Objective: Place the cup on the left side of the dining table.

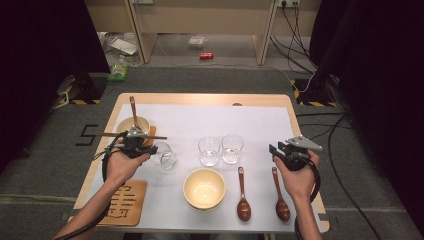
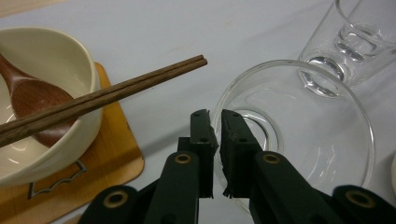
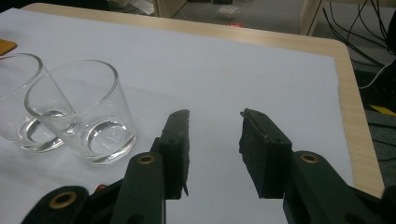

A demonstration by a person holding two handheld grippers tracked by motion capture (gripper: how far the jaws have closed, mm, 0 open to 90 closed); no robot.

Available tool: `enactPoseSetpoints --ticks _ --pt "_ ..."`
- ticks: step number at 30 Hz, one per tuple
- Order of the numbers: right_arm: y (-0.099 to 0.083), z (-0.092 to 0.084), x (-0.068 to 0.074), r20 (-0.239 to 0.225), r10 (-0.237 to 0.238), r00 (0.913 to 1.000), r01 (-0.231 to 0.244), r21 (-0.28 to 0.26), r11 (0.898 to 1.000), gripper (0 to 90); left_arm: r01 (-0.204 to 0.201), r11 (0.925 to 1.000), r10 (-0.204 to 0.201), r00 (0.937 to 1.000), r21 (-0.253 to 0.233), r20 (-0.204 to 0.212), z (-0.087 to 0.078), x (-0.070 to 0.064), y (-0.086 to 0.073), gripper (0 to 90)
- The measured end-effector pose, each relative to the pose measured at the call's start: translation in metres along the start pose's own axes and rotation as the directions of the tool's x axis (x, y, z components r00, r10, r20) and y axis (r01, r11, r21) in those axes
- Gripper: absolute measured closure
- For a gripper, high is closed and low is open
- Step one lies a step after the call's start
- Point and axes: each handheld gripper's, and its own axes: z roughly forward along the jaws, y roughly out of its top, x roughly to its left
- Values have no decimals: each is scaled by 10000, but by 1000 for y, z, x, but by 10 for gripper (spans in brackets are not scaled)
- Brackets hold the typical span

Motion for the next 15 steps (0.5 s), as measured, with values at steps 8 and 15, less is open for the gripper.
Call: enactPoseSetpoints --ticks 8,15 --pt "2 1 2 -7 -54 10000 54 -5 10000 622 65 9998 -64 10000 204 -76 -1 6 -7 831" --pt "3 3 4 -41 -73 10000 73 58 10000 622 9 9987 -1 9999 507 -159 -1 9 -10 832"
